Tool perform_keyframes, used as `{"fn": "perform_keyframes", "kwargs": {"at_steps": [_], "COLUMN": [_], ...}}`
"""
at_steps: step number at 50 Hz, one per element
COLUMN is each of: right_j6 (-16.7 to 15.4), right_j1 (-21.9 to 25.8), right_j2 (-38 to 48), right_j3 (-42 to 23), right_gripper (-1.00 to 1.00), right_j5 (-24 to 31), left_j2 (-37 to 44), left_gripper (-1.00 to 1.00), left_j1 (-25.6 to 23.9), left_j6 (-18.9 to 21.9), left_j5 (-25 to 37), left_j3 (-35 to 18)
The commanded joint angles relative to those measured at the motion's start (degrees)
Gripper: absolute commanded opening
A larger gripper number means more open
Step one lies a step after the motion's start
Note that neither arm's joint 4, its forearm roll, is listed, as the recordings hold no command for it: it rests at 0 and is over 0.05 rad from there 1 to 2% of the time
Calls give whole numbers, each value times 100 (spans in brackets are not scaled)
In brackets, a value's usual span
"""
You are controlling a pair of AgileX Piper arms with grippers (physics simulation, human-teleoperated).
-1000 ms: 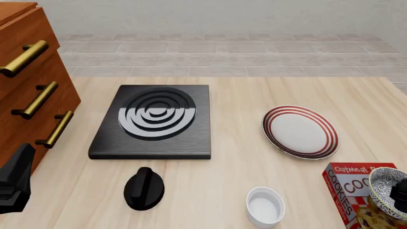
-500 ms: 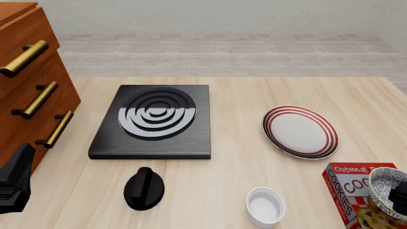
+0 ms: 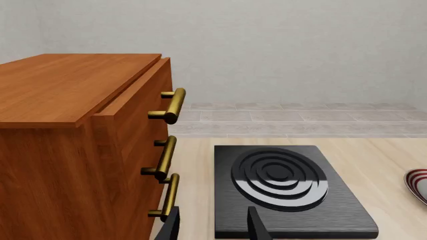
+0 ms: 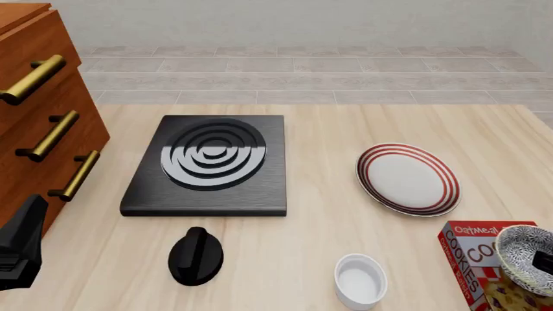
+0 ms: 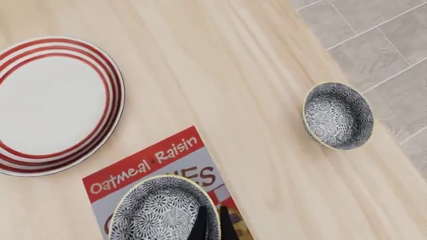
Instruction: Pick the akita bowl on the cookies box and place it on the plate.
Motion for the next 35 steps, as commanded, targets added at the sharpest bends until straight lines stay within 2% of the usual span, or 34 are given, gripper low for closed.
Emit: {"fn": "perform_keyframes", "kwargs": {"at_steps": [1, 13, 19, 28, 32, 35], "right_j6": [175, 535, 672, 1065, 1322, 1387], "right_j1": [160, 746, 925, 1240, 1413, 1479], "right_j2": [-411, -1263, -1386, -1375, -1229, -1062], "right_j3": [-164, -786, -1018, -1476, -1723, -1829], "right_gripper": [-100, -100, -100, -100, -100, -100], "right_j5": [458, 1549, 1769, 1859, 1774, 1646], "left_j2": [0, 1, 0, 1, 1, 1], "left_gripper": [100, 100, 100, 100, 100, 100], "left_j1": [0, 0, 0, 0, -1, -1], "left_j6": [1, 0, 1, 0, 0, 0], "left_j5": [0, 0, 0, 0, 0, 0], "left_j3": [0, 0, 0, 0, 0, 0]}}
